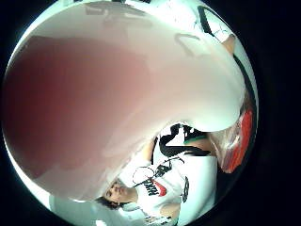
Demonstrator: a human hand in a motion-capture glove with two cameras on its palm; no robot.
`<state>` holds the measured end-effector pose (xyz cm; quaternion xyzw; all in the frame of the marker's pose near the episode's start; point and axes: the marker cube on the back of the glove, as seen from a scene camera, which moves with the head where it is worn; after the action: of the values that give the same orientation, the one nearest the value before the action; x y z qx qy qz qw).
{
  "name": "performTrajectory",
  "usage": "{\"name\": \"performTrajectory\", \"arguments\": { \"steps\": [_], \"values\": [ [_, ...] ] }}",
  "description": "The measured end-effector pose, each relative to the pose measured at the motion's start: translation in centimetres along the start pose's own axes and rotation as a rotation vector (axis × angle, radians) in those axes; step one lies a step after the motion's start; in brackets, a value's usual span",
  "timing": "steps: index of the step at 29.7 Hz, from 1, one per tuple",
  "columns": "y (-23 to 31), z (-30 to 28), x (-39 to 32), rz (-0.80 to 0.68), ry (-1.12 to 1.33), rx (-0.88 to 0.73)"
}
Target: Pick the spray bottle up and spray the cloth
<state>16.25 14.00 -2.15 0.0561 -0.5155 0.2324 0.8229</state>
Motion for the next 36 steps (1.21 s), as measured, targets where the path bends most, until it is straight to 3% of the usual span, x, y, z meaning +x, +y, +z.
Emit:
{"name": "performTrajectory", "arguments": {
  "steps": [5,14,25,32,36],
  "values": [
    [1.2,-4.9,-5.6,-0.096,-0.012,0.106],
    [0.0,0.1,-1.8,-0.003,0.039,0.004],
    [2.8,-5.3,-13.8,-0.182,0.070,0.104],
    [0.6,-1.4,-9.0,-0.075,0.081,0.021],
    [0.2,-1.0,-8.5,-0.086,0.054,0.014]
  ]
}}
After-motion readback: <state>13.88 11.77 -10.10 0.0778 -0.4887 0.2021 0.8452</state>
